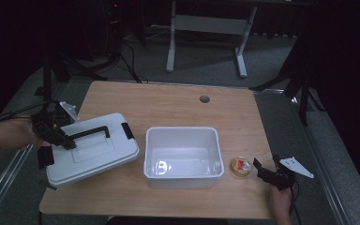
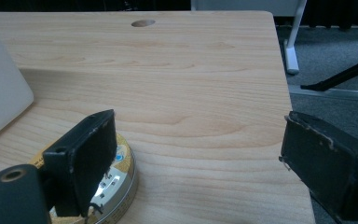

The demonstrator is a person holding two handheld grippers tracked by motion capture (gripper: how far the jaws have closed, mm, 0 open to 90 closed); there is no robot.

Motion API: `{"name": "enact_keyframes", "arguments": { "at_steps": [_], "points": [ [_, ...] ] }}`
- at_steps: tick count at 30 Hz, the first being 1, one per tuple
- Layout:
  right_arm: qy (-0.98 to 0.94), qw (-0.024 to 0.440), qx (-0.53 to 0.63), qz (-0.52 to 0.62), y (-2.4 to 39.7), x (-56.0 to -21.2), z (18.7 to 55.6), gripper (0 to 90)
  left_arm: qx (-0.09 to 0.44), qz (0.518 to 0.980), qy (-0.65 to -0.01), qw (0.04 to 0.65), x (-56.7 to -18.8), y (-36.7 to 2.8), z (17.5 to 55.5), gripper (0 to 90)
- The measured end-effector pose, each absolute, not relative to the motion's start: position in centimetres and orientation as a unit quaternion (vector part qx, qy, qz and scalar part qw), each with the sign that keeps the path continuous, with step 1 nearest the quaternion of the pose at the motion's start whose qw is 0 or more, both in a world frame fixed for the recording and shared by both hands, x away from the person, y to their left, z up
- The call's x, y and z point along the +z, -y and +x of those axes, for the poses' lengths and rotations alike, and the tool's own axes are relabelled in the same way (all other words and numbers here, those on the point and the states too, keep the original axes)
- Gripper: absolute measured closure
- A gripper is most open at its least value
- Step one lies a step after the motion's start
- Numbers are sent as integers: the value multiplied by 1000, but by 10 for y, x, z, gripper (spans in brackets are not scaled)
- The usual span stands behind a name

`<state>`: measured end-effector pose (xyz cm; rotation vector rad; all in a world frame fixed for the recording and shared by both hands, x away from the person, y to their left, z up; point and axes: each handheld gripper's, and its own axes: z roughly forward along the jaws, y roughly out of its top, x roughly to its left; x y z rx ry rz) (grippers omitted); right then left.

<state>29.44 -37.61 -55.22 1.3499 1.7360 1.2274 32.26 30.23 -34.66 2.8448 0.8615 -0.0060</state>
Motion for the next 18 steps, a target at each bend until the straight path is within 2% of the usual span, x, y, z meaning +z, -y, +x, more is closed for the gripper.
{"name": "enact_keyframes", "arguments": {
  "at_steps": [18],
  "points": [
    [-660, 305, 461, 509, 375, -552, 294, 101, -18, 946, -304, 111, -435, -312, 344, 833]
  ]
}}
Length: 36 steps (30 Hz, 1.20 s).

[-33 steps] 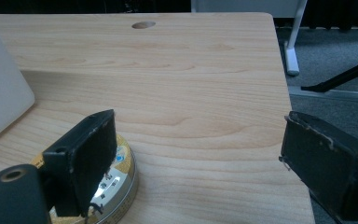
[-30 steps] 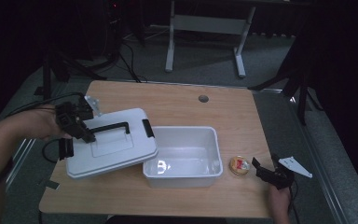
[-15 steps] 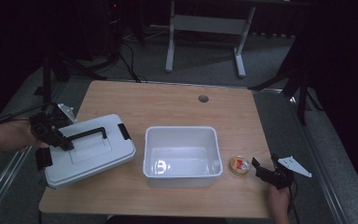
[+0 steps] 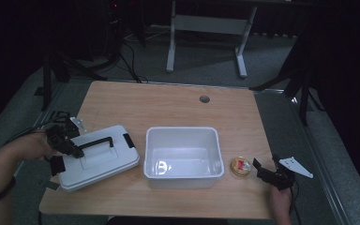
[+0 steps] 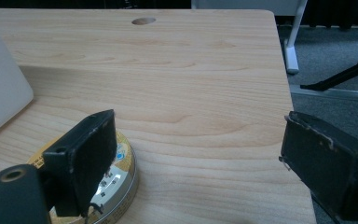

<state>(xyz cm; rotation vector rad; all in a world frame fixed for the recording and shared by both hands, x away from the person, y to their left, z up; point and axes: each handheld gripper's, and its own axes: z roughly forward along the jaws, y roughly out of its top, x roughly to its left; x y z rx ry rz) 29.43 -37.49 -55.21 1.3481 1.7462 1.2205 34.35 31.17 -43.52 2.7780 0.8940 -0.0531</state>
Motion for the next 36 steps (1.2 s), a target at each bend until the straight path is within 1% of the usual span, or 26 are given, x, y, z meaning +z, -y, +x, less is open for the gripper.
{"name": "enact_keyframes", "arguments": {
  "at_steps": [7, 12, 18, 22, 27, 28, 29, 30, 31, 32, 33, 34, 35, 36],
  "points": [
    [-661, 306, 459, 509, 374, -552, 295, 101, -17, 943, -306, 128, -453, -312, 348, 833],
    [-661, 305, 460, 508, 375, -552, 294, 101, -30, 939, -315, 136, -473, -315, 351, 832],
    [-662, 304, 460, 508, 375, -552, 294, 101, -45, 939, -316, 127, -490, -313, 354, 831],
    [-663, 303, 460, 507, 375, -552, 294, 101, -49, 938, -319, 125, -494, -313, 356, 829],
    [-663, 301, 461, 507, 375, -552, 295, 101, -41, 940, -317, 119, -492, -311, 357, 825],
    [-663, 297, 463, 509, 375, -552, 295, 100, -36, 940, -319, 117, -491, -311, 357, 751],
    [-663, 297, 463, 509, 375, -552, 295, 100, -30, 939, -320, 123, -489, -311, 358, 751],
    [-663, 293, 463, 509, 376, -552, 296, 101, -29, 935, -328, 130, -487, -311, 358, 662],
    [-665, 290, 464, 509, 377, -552, 296, 101, -31, 933, -333, 133, -486, -310, 358, 618],
    [-667, 280, 466, 509, 378, -551, 297, 100, -28, 931, -339, 131, -484, -309, 358, 501],
    [-667, 280, 466, 509, 378, -551, 297, 100, -28, 931, -339, 131, -484, -309, 358, 491],
    [-673, 269, 466, 508, 379, -550, 298, 101, -31, 929, -343, 133, -483, -309, 358, 457],
    [-673, 269, 466, 508, 379, -550, 298, 101, -31, 929, -342, 134, -482, -308, 358, 457],
    [-675, 265, 465, 508, 380, -550, 298, 101, -28, 929, -343, 136, -481, -308, 357, 428]
  ]
}}
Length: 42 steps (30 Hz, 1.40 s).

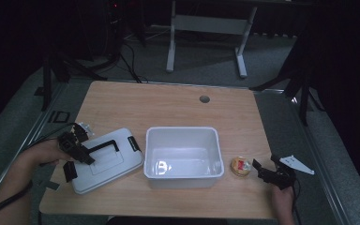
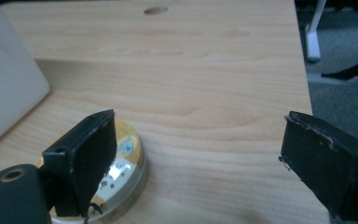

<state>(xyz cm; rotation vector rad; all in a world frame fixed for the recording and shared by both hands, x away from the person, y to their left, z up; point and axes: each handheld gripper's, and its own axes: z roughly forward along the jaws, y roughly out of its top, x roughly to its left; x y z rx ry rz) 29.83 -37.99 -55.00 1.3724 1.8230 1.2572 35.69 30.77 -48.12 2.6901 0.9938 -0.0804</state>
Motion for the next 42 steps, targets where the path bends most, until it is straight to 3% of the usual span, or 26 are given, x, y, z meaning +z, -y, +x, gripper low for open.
{"name": "enact_keyframes", "arguments": {
  "at_steps": [5, 24, 42],
  "points": [
    [-691, 242, 445, 515, 388, -549, 301, 101, -38, 929, -340, 143, -478, -307, 358, 309],
    [-835, 170, 366, 374, 413, -546, 300, 101, -46, 935, -328, 127, -475, -305, 356, 303],
    [-935, 63, 227, 266, 389, -519, 301, 102, -48, 938, -323, 118, -472, -305, 353, 303]
  ]
}}
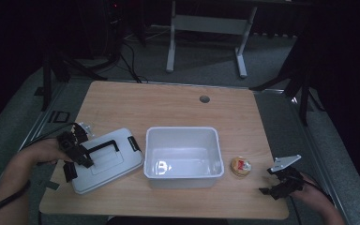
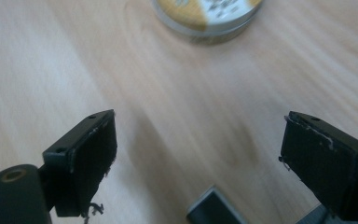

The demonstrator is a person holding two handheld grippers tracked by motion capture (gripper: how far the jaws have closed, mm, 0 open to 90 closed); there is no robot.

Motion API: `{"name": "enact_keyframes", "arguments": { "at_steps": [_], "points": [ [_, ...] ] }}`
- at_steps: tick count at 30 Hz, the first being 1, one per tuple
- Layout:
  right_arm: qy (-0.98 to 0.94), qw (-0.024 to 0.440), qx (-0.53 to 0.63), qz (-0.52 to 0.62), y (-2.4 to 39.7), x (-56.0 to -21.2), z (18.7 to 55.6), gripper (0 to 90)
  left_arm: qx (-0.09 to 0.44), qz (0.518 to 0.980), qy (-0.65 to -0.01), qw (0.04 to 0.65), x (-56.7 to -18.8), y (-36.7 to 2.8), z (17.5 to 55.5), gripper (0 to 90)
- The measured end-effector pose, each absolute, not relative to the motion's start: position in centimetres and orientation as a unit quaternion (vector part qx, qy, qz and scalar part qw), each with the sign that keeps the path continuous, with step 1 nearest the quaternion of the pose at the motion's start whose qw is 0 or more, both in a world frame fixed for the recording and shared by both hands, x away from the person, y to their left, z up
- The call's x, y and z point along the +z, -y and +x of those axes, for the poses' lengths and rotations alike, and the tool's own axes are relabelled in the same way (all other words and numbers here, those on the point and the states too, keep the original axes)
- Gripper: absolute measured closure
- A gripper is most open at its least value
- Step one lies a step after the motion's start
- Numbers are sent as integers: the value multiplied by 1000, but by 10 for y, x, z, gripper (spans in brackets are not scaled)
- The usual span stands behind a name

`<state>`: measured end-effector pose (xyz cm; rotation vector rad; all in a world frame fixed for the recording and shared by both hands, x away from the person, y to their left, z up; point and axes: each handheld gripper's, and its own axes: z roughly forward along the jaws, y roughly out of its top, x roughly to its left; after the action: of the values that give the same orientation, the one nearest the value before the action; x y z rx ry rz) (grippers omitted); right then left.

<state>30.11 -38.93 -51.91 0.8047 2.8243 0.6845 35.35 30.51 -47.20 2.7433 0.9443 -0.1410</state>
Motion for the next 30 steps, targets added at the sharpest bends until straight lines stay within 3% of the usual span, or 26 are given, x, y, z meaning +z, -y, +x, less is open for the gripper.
{"name": "enact_keyframes", "arguments": {
  "at_steps": [14, 17, 18, 30],
  "points": [
    [-986, 36, 67, 146, 360, -504, 298, 102, -49, 940, -319, 106, -470, -305, 351, 303],
    [-989, 38, 49, 134, 356, -499, 299, 149, -50, 941, -318, 106, -470, -305, 351, 303],
    [-990, 34, 38, 135, 354, -498, 300, 120, -51, 941, -319, 106, -470, -305, 351, 303],
    [-988, 5, -28, 150, 335, -487, 306, 123, -54, 941, -319, 100, -471, -306, 350, 303]
  ]
}}
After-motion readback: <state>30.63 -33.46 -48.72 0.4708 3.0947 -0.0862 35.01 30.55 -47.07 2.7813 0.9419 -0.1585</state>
